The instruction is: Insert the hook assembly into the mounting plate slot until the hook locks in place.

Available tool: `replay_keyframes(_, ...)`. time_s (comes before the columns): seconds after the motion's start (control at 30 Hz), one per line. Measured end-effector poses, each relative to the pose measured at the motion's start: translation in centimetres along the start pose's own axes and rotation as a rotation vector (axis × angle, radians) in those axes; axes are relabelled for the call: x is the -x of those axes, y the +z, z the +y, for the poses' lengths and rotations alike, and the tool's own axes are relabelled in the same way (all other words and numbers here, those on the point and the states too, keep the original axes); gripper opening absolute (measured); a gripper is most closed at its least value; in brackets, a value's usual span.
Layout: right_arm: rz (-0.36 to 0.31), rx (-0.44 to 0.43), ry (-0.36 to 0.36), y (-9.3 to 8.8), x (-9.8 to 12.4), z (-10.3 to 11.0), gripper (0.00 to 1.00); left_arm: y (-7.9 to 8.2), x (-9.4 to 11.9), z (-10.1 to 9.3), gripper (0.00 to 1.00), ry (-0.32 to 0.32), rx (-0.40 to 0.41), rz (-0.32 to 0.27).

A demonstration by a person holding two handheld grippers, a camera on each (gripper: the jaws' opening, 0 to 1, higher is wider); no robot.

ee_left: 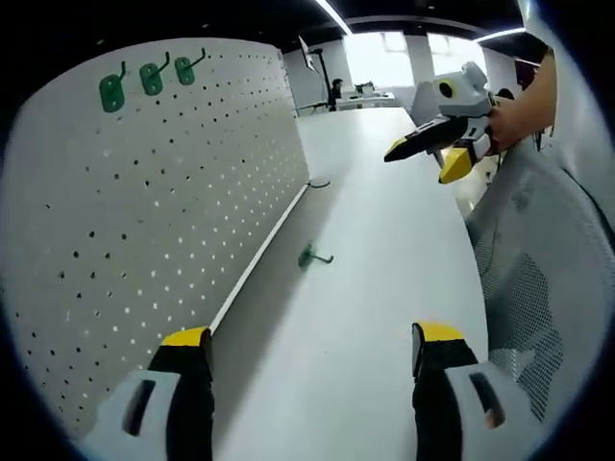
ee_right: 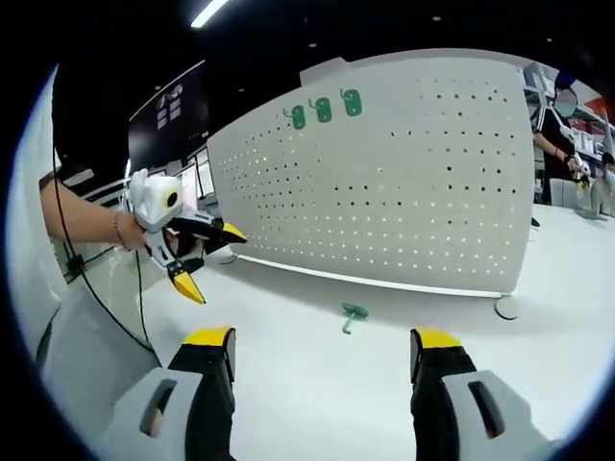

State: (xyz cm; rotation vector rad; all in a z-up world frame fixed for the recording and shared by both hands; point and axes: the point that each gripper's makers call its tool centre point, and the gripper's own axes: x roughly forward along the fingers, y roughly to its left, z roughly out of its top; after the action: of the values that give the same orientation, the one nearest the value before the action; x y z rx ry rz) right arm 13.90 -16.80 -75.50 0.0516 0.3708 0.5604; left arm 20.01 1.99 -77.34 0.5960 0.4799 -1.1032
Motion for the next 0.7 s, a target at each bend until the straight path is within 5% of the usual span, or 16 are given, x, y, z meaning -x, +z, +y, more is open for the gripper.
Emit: replay_keyframes(0.7, 0.006, -0.019, 0.005, -0.2, -0.1, 0.0, 0.72, 0.6, -2.8, 0.5, 0.86, -0.116, -0.080, 0.084)
